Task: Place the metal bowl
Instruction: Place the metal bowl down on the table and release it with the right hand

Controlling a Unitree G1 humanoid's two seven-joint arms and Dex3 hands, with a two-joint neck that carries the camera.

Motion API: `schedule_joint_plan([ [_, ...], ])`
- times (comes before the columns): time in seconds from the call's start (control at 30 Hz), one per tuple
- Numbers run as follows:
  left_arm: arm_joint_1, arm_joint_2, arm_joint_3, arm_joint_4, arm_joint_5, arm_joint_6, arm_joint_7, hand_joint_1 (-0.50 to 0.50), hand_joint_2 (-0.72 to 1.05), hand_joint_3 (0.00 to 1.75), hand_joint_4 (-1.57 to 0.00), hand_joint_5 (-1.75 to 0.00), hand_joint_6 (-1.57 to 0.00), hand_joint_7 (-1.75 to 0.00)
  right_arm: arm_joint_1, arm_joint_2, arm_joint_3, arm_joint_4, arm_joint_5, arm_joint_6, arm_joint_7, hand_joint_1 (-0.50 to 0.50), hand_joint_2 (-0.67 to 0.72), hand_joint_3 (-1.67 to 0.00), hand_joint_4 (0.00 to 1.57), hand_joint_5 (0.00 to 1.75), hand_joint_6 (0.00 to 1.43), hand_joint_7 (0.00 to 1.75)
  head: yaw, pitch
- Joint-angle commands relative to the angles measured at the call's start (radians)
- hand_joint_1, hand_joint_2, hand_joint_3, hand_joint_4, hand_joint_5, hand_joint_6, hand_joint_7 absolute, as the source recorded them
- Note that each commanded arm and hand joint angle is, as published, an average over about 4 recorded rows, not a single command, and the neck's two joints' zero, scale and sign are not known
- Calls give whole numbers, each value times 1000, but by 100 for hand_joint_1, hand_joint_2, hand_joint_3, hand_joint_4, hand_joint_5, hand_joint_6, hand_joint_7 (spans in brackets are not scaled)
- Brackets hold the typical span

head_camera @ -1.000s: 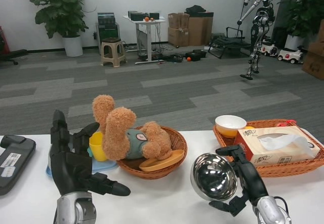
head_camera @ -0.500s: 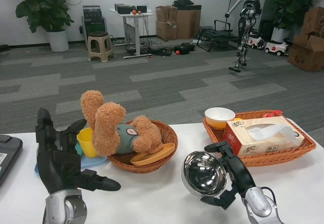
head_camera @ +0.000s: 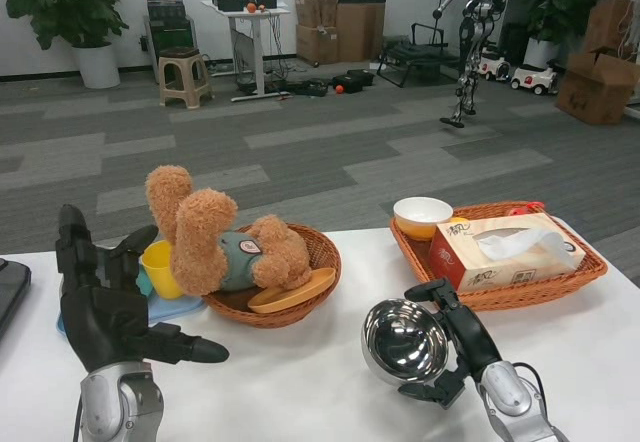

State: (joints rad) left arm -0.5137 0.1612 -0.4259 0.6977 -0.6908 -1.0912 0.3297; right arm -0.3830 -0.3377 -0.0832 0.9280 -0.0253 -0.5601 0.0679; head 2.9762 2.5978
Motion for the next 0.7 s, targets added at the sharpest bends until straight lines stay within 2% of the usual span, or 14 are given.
schedule_joint_plan([
  [0.03,-16,-2,6,6,-8,-9,-3,-48,-72,0,-112,-123,-3,-7,-5,-11,-16,54,-5,2,-3,-25,-48,-151,132,107,11,157,5,-5],
  [0.23,-16,1,6,6,-9,-7,-3,-48,-72,0,-112,-123,-1,-7,-7,-11,-36,117,-37,2,-9,-25,-48,-151,134,107,11,161,16,-7],
  [0.5,-17,3,6,8,-10,-6,-3,-48,-72,0,-112,-123,0,-7,-5,-12,-67,142,-118,2,-29,-25,-48,-151,134,107,11,161,11,-7],
  [0.7,-16,3,6,7,-10,-6,-3,-48,-72,0,-112,-123,-3,-7,-4,-12,-79,160,-136,2,-35,-25,-48,-151,131,107,9,161,12,-5],
])
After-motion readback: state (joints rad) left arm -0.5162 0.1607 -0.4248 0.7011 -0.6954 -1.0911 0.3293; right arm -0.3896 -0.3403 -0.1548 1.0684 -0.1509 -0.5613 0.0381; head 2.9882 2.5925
